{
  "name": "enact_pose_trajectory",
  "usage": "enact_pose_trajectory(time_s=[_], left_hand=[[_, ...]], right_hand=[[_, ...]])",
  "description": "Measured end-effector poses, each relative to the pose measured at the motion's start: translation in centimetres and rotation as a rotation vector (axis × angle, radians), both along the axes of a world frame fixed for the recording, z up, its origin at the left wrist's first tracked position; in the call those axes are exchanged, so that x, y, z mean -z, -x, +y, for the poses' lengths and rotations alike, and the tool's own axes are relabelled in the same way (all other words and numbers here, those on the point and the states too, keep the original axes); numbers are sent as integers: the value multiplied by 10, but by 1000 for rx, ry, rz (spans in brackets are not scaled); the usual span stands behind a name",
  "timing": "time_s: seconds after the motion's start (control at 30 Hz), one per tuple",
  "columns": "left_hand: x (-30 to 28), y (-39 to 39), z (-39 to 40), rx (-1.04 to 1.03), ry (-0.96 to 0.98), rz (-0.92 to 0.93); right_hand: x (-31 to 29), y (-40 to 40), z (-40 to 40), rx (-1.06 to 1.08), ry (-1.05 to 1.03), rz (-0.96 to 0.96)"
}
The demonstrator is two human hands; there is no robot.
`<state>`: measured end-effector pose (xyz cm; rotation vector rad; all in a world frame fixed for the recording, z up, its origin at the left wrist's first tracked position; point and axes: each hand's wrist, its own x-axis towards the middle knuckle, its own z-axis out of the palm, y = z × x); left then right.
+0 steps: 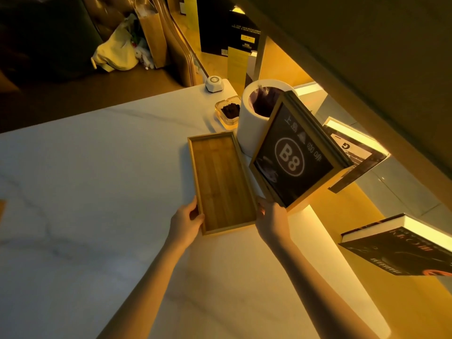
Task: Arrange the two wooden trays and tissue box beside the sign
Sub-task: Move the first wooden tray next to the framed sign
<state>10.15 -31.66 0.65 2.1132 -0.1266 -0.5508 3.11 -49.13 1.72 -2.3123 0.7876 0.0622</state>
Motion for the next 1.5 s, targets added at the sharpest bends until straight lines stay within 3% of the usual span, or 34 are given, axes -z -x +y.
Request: enact_pose_trajectory(time_s=[0.17,0.5,0.6,0.73,0.93,1.5], left_hand=[[9,-2,-4,9,-156,-66],[15,2,-3,67,-195,-133],[9,15,-1,55,-218,-314],[20,42,8,229,-375,-562],[36,65,12,346,-445,-449],[32,78,-6,385,-435,-368]], right_hand=[[10,0,0,22,-3,9],[15,9,5,14,103,-77],[13,25,14,-51,284,-155],[23,53,29,-152,418,-147],[40,75,42,-275,410,47],[40,75,17,-272,377,-19]])
